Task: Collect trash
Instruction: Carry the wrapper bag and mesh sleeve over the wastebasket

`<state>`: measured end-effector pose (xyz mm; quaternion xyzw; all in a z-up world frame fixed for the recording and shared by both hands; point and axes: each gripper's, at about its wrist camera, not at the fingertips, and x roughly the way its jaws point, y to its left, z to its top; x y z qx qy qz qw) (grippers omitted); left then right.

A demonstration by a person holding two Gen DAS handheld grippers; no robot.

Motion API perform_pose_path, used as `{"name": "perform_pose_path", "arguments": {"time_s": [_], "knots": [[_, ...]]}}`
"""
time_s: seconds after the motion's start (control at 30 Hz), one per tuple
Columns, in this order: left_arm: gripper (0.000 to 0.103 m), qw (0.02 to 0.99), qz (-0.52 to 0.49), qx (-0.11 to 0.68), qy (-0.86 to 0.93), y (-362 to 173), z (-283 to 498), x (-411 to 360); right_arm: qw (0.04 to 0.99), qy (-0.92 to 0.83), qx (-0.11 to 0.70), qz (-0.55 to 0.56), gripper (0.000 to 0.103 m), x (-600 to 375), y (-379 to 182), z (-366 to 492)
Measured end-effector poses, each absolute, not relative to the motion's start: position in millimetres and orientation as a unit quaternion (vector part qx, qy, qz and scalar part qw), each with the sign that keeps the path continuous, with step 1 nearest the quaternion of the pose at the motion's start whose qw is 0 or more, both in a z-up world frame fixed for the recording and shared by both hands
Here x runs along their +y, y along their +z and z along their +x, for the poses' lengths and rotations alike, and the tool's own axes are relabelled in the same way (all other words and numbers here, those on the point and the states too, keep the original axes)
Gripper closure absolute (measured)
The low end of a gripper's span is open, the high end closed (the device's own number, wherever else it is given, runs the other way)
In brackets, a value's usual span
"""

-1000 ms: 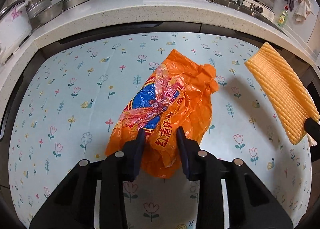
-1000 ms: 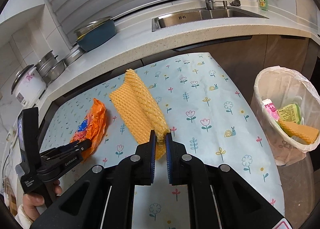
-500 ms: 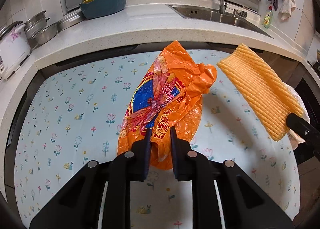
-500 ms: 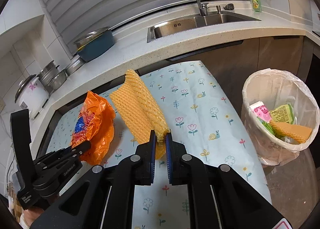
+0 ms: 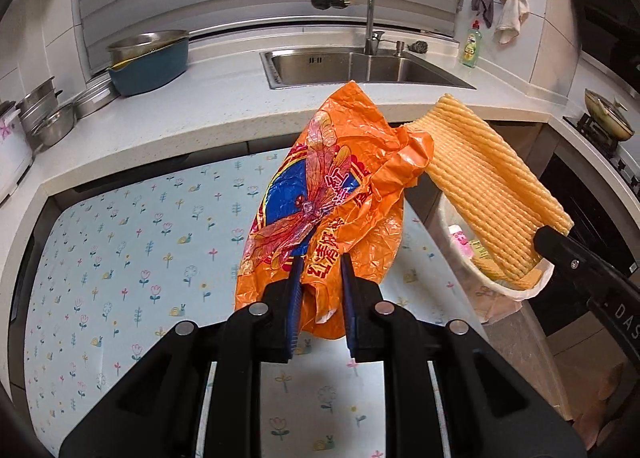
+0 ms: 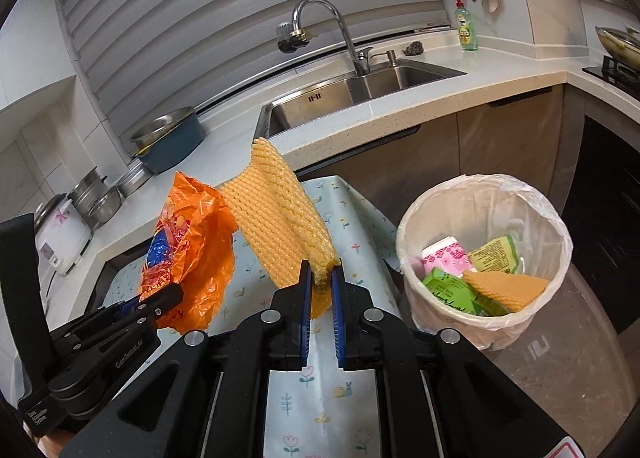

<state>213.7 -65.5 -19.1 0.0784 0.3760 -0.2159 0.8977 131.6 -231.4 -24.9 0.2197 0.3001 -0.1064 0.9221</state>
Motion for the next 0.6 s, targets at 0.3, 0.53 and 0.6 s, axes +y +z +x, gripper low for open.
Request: {"name": "perform_pose_path", "arguments": {"time_s": [0.3,0.53,0.6], "knots": [[0.086,0.891,0.094,0.367,-0.251,-10,189,-119,0.918,-0.148,0.284,0.233,0.094,-283,-19,99],[0.086,0.883,0.106,0.367,-0.271,-12,176,-157,0.913,-0.176,0.276,0.244,0.094,-318,-22,80],[0.086,0.881,0.111,0.367,-0.275,-13,174,-167,0.911,-0.182,0.275,0.247,0.094,-326,-24,75]]}}
